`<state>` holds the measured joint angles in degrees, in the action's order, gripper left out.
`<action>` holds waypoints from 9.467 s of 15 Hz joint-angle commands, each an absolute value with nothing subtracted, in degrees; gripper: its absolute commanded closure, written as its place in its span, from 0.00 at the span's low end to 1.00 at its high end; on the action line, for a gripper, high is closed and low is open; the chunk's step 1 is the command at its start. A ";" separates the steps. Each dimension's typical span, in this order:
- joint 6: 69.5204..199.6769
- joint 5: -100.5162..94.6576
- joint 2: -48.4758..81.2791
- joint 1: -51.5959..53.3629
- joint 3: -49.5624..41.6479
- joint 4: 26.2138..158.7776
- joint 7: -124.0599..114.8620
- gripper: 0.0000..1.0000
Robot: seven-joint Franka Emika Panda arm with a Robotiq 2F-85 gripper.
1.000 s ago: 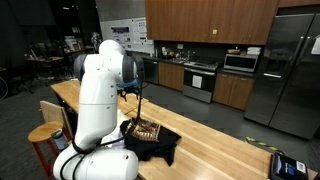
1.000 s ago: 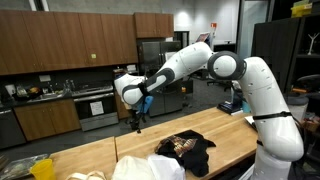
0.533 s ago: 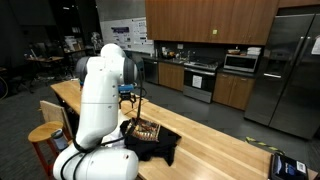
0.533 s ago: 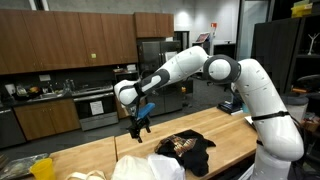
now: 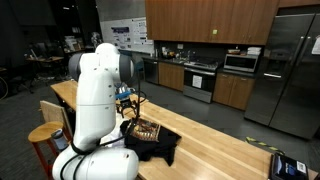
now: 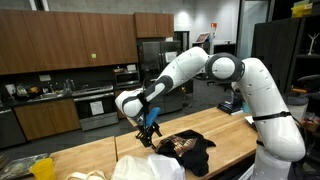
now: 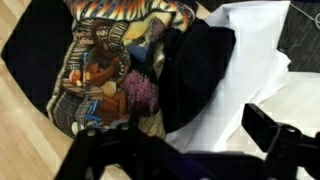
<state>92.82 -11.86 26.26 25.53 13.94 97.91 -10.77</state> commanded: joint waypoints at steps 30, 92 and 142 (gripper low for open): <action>124.06 -19.76 -20.86 3.68 13.24 141.25 -37.01 0.98; 131.38 0.44 -5.60 7.54 5.69 132.19 12.94 0.00; 126.53 -2.55 36.26 18.61 22.43 97.63 62.29 0.63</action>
<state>128.50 -3.56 35.17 19.42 22.09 99.92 62.41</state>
